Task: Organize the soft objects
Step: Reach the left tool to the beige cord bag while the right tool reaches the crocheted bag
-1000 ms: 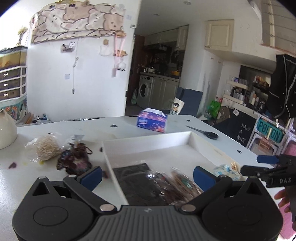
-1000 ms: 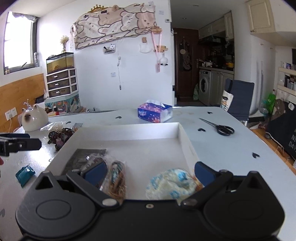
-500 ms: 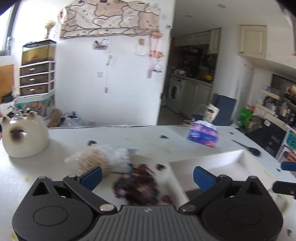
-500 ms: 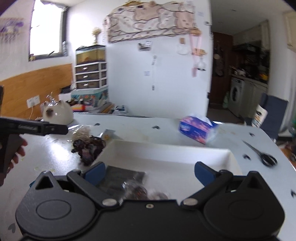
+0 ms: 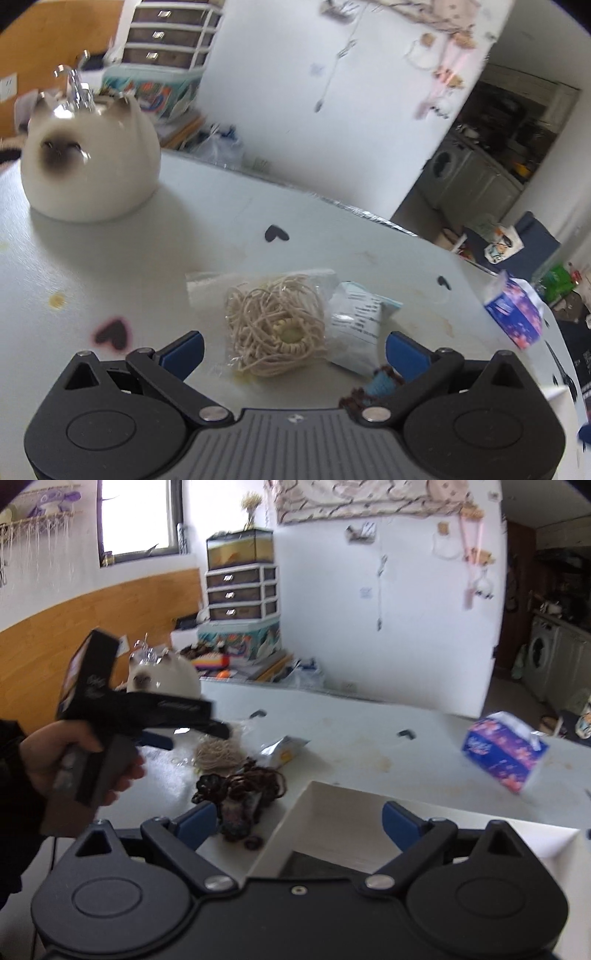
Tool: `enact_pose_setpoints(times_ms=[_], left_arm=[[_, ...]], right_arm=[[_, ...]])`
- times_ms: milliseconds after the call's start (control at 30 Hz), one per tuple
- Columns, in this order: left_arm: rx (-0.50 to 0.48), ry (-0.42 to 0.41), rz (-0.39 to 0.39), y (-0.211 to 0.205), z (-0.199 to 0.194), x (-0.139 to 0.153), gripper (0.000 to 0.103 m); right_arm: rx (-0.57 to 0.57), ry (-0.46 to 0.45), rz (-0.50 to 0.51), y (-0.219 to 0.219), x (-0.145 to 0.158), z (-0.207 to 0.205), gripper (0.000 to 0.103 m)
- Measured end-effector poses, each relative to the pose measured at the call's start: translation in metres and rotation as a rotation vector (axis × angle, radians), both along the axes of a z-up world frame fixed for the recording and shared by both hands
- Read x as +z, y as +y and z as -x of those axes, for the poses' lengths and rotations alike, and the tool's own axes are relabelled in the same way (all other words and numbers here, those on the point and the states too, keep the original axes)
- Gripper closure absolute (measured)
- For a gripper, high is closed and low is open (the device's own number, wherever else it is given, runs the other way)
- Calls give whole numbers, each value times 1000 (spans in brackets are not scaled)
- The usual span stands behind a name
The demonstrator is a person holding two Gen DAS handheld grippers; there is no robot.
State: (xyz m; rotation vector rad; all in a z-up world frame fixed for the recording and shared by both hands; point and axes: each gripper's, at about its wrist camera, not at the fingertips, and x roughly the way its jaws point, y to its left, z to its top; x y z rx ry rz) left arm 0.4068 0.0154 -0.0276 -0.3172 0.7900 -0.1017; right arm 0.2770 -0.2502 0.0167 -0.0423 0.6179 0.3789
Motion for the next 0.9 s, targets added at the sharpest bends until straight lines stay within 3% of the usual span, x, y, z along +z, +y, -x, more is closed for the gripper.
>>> enact_pose_setpoints(times_ms=[400, 767, 900], left_arm=[[100, 112, -92, -24, -49, -14, 0], [61, 167, -153, -24, -57, -24, 2], [32, 160, -183, -26, -59, -27, 11]], right_arm=[[9, 65, -89, 24, -5, -41, 11], [-13, 201, -59, 67, -36, -85, 23], [-5, 223, -35, 78, -47, -90, 27]])
